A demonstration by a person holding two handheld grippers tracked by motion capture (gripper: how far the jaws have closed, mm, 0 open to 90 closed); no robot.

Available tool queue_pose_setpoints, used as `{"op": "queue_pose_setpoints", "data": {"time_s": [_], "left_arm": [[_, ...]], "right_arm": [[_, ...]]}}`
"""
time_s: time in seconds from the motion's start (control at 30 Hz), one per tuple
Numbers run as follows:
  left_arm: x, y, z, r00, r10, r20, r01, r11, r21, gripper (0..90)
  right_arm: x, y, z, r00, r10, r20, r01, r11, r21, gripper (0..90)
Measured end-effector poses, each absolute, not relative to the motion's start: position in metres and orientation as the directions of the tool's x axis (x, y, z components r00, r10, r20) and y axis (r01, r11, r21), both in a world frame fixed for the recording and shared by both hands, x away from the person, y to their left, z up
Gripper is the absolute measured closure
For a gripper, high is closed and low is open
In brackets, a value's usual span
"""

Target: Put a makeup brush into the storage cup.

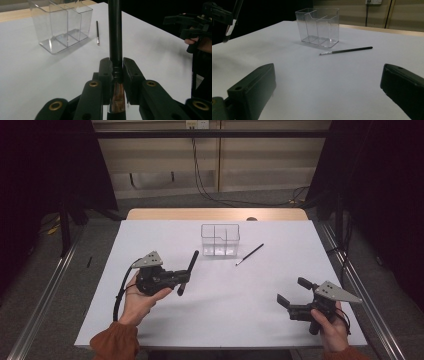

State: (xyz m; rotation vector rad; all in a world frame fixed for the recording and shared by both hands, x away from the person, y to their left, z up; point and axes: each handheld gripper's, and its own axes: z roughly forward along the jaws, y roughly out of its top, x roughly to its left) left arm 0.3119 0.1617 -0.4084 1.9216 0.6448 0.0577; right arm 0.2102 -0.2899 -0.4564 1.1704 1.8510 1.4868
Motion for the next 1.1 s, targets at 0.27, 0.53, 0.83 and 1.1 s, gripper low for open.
{"op": "queue_pose_setpoints", "data": {"time_s": [0.27, 0.53, 0.83, 1.1], "left_arm": [[0.309, 0.144, -0.412, 0.872, 0.420, -0.252, 0.408, -0.338, 0.848, 78.2], [0.304, 0.130, -0.410, 0.893, 0.366, -0.262, 0.393, -0.351, 0.850, 78.2], [0.301, 0.113, -0.411, 0.905, 0.331, -0.266, 0.385, -0.375, 0.843, 78.2], [0.298, 0.102, -0.412, 0.918, 0.294, -0.266, 0.372, -0.403, 0.836, 78.2]], "right_arm": [[0.210, -0.286, -0.455, -0.535, 0.831, 0.156, 0.313, 0.023, 0.950, 0.0], [0.212, -0.279, -0.450, -0.574, 0.805, 0.149, 0.292, 0.031, 0.956, 0.0], [0.216, -0.260, -0.445, -0.644, 0.754, 0.130, 0.279, 0.074, 0.957, 0.0], [0.221, -0.248, -0.441, -0.677, 0.725, 0.126, 0.271, 0.087, 0.959, 1.4]]}}
